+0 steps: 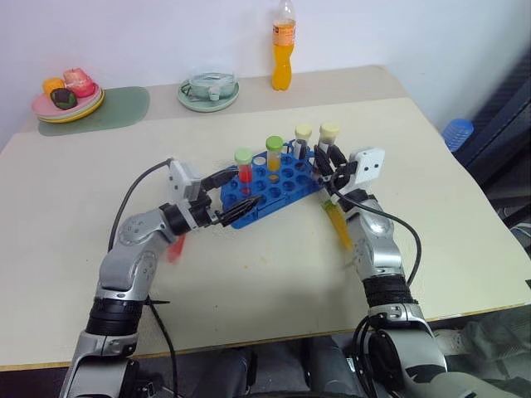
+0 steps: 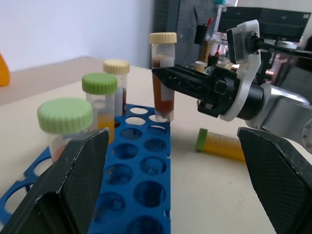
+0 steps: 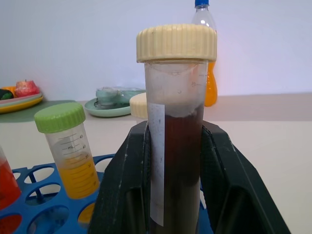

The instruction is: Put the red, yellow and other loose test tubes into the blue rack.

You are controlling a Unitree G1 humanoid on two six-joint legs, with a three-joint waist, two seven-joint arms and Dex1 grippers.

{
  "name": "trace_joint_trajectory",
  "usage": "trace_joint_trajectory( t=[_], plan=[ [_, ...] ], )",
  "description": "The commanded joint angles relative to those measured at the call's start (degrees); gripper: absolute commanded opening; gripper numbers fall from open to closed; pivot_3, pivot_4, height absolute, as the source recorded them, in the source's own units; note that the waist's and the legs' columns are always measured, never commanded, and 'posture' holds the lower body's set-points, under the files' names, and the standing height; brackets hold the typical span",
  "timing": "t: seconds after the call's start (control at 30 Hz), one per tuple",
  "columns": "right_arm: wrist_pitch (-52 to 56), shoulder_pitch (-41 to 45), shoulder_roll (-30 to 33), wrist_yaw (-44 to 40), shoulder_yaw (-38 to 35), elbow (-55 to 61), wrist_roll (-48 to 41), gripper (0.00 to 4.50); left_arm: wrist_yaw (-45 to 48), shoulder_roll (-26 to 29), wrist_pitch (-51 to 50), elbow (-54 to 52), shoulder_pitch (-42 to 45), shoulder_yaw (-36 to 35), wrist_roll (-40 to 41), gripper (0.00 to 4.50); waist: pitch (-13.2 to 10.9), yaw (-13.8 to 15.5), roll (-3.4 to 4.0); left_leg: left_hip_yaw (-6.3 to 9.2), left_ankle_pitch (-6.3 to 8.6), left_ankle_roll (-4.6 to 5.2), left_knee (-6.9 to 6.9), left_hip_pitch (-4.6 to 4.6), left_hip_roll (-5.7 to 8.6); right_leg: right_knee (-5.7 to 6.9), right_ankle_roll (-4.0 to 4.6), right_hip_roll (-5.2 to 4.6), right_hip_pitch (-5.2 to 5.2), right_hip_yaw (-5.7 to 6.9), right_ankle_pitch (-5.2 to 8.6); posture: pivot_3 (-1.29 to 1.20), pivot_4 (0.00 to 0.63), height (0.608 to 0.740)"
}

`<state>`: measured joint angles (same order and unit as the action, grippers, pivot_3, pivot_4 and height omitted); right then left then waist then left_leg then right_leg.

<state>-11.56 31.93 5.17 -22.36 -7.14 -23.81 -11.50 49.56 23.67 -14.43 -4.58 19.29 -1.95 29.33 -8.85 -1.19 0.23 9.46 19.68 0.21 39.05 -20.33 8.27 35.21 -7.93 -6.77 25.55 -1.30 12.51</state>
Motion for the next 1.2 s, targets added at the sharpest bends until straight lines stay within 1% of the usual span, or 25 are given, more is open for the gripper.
trace_joint_trajectory(
  t=[0.03,0.47,0.57,0.63,0.67,0.8,0.87,1.0,1.1,1.2],
  plan=[
    [-3.23,1.41,-0.35,-0.03,0.2,-3.27,0.28,0.76,-0.16,0.81,1.24,-1.91,-1.11,-1.77,-0.01,4.32,0.01,0.02,0.01,0.0,0.0,0.0,-0.01,0.02,0.0,0.0,0.0,0.0,-0.01,0.0,0.0,0.0,0.15,0.74],
    [-9.74,3.86,-1.54,0.55,1.01,-12.71,1.48,0.76,-0.52,1.6,0.97,-3.5,-2.49,-2.78,0.23,4.32,0.02,-0.11,0.02,0.0,0.0,0.0,0.0,0.04,0.0,0.0,0.0,0.01,-0.03,-0.01,0.0,0.0,0.15,0.74],
    [-9.55,3.06,-1.81,-2.33,0.99,-12.61,-0.15,0.76,-0.68,1.69,0.82,-3.85,-2.7,-2.9,0.34,4.32,0.02,-0.18,0.03,0.0,0.0,0.0,-0.01,0.05,-0.01,0.0,0.0,0.01,-0.04,-0.01,0.0,0.0,0.15,0.74],
    [-10.07,2.75,-1.77,-2.63,0.83,-12.02,-0.29,1.79,-0.74,1.73,0.77,-3.93,-2.78,-2.93,0.41,4.32,0.02,-0.21,0.03,0.0,0.0,0.0,-0.01,0.05,-0.01,0.0,0.0,0.01,-0.03,-0.01,0.0,0.0,0.15,0.74],
    [-10.35,2.67,-1.48,-2.5,1.2,-11.59,0.43,2.13,-0.73,1.75,0.78,-3.94,-2.85,-2.92,0.43,4.32,0.02,-0.25,0.03,0.0,0.0,0.0,-0.01,0.05,-0.01,0.0,0.0,0.01,-0.03,-0.01,0.0,0.0,0.15,0.74],
    [-10.58,2.19,0.02,-1.03,2.93,-9.21,4.03,4.05,-0.65,1.52,0.98,-3.57,-2.82,-2.69,0.36,4.32,0.02,-0.5,0.03,0.01,0.0,0.0,-0.02,0.04,-0.02,0.01,0.0,0.02,-0.03,-0.01,0.0,0.0,0.15,0.74],
    [-9.6,1.6,1.21,-0.68,3.95,-6.96,5.6,4.05,-0.57,1.29,1.17,-3.33,-2.8,-2.56,0.34,4.32,0.02,-0.41,0.03,0.02,0.0,0.0,-0.02,0.03,-0.01,0.01,0.0,0.01,-0.03,-0.01,0.0,0.0,0.15,0.74],
    [-2.35,-1.57,5.55,-2.19,5.73,4.75,6.68,4.05,-0.43,0.49,1.53,-2.93,-2.8,-1.9,0.22,4.32,0.02,0.06,0.03,0.02,0.0,0.0,0.01,-0.01,0.0,0.0,0.0,0.01,-0.01,-0.01,0.0,0.0,0.15,0.74],
    [6.08,-5.12,10.28,-4.6,6.57,16.03,6.21,4.05,-0.3,-0.12,1.56,-2.54,-2.47,-1.52,0.15,4.32,0.02,0.42,0.03,0.02,0.0,0.0,0.03,-0.03,0.01,-0.01,0.0,0.0,-0.01,-0.01,0.0,0.0,0.15,0.74],
    [17.7,-7.68,15.66,-5.85,5.93,26.49,5.25,4.05,-0.18,-0.78,1.73,-1.98,-1.99,-1.14,-0.05,4.32,0.02,0.58,0.02,0.01,0.0,0.0,0.05,-0.04,0.02,-0.02,0.0,-0.01,-0.01,-0.02,0.0,0.0,0.15,0.74]
  ],
)
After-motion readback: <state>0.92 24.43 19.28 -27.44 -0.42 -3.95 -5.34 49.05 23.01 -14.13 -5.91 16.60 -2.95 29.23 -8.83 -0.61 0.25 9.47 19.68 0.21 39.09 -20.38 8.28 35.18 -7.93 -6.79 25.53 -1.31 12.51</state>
